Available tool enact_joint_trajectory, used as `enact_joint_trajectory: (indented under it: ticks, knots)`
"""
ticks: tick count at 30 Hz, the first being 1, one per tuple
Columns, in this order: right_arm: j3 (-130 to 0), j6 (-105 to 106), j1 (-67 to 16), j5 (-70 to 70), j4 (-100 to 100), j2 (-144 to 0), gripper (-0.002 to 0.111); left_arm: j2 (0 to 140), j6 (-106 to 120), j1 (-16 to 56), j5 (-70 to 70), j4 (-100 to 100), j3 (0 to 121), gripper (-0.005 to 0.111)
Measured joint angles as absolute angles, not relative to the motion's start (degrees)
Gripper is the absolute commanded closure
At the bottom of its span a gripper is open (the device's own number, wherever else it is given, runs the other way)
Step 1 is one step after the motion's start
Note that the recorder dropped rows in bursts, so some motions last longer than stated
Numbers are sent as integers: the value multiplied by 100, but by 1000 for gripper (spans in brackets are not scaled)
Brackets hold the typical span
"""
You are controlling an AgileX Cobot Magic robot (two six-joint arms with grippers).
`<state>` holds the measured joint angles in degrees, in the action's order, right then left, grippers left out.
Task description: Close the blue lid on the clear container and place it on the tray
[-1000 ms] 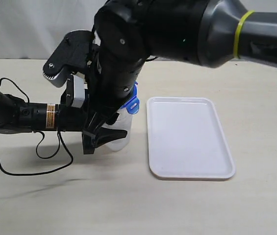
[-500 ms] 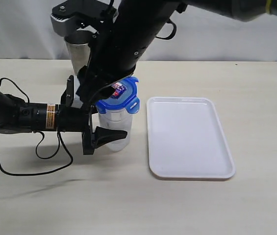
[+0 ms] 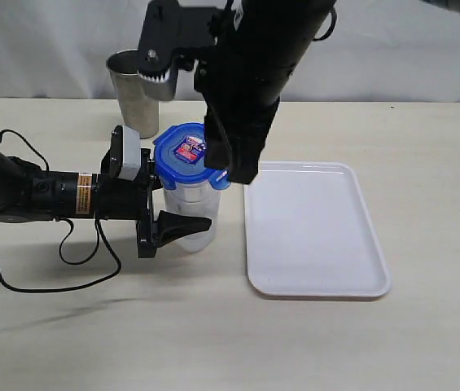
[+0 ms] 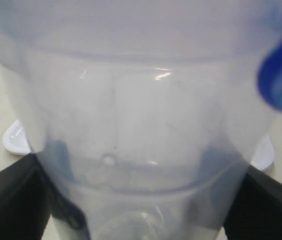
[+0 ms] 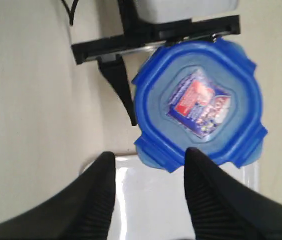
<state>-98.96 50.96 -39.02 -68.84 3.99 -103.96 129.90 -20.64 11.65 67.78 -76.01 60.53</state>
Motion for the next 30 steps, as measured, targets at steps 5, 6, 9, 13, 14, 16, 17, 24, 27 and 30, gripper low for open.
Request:
enact_joint_trajectory:
  ticks: [5,6,9,13,14,16,17,24,27,30]
  knots:
    - [-9178,5783,-4142,-6043,-522,-10396,66,12990,-2064,1165,6778,-7601,6053,107]
    - [-9075,5803,-4223,-5846,-712,-10396,66,12990,-2064,1165,6778,-7601,6053,107]
    - [-8690,5888,-4475,-5344,-1442,-10396,67,12990,-2064,1165,6778,-7601,6053,107]
    - [-8258,5835,-4540,-4888,-2202,-10358,69,12990,-2091,1165,6767,-7590,6053,107]
    - [-8193,5803,-4540,-4825,-2286,-10348,69,12990,-2091,1155,6767,-7576,6053,107]
    - [-8067,5777,-4540,-4592,-2488,-10336,69,12990,-2127,1157,6746,-7549,6053,107]
    - [-8003,5749,-4540,-4442,-2527,-10326,69,12990,-2153,1143,6746,-7524,6053,107]
    - [-7871,5584,-4540,-4044,-2558,-10326,69,12990,-2238,1130,6722,-7510,6053,107]
    - [-7723,5489,-4540,-3801,-2635,-10315,74,12990,-2311,1130,6699,-7506,6053,107]
    - [-7651,5367,-4540,-3651,-2696,-10303,76,12990,-2373,1130,6688,-7496,6053,107]
